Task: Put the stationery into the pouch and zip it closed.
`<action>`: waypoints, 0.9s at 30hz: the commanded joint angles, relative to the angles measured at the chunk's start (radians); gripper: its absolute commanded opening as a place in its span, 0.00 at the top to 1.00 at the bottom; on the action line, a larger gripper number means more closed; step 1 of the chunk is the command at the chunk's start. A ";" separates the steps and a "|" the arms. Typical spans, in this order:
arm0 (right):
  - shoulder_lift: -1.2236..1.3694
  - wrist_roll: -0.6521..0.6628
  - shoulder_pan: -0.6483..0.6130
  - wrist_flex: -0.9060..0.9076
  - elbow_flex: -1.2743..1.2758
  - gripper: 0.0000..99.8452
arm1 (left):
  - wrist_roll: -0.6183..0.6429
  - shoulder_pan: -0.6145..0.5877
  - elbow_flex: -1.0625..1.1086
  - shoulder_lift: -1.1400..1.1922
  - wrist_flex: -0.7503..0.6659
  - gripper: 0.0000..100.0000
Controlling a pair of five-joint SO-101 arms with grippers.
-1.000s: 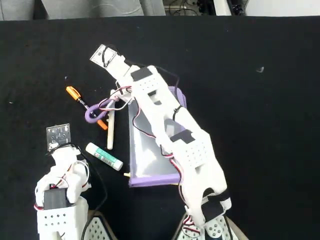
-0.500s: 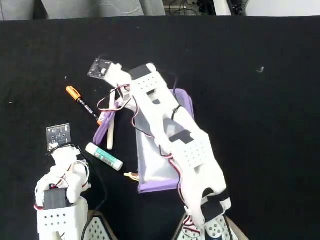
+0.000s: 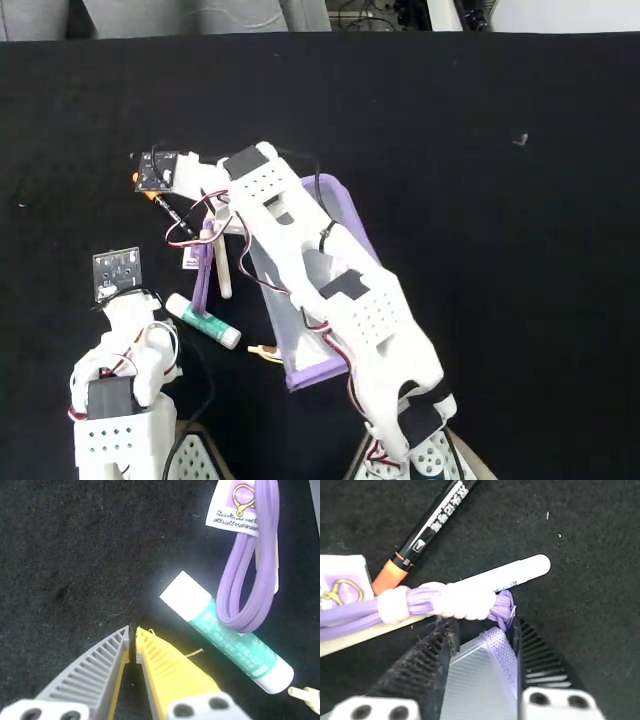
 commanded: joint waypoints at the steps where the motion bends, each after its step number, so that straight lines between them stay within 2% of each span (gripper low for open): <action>1: -0.001 0.020 0.002 -0.006 -0.022 0.83 | 0.000 0.004 0.024 -0.005 0.005 0.97; 5: 0.031 0.023 0.098 0.058 -0.028 0.85 | 0.000 0.005 0.024 -0.005 0.005 0.97; 10: 0.024 0.025 0.226 0.124 -0.031 0.97 | 0.000 0.004 0.024 -0.005 0.005 0.97; 12: 0.002 0.025 0.245 0.183 -0.030 0.98 | 0.000 0.004 0.024 -0.005 0.005 0.97; 17: -0.074 0.026 0.247 0.299 -0.030 0.93 | 0.000 0.004 0.024 -0.005 0.005 0.97; 23: -0.150 0.026 0.219 0.313 -0.030 0.77 | 0.000 0.004 0.024 -0.005 0.005 0.97; 27: -0.182 0.020 0.207 0.325 -0.030 0.71 | 0.000 0.004 0.024 -0.005 0.005 0.97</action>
